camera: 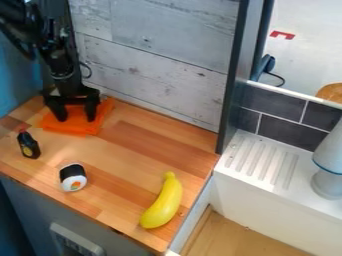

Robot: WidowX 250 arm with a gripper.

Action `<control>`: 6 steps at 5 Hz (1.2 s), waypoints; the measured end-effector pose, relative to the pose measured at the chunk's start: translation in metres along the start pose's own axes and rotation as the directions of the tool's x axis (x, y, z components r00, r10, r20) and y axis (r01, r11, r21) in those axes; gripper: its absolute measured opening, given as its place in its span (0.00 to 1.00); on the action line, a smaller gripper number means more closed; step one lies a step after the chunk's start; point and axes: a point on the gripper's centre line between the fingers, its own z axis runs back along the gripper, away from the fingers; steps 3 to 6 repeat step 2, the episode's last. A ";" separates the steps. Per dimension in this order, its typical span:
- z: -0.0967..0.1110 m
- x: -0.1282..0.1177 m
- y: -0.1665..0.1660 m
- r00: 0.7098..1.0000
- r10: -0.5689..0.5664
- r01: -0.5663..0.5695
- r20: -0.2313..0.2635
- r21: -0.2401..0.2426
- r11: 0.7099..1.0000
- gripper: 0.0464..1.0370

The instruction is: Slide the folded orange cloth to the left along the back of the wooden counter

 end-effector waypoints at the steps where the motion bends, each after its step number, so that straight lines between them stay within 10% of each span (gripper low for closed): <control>1: 0.008 -0.003 -0.005 1.000 0.005 -0.005 -0.026 -0.009 1.000 0.96; 2: 0.062 -0.005 -0.026 0.999 0.002 -0.002 -0.051 -0.003 1.000 0.96; 6: 0.062 -0.005 -0.026 0.999 0.002 -0.002 -0.051 -0.003 1.000 0.96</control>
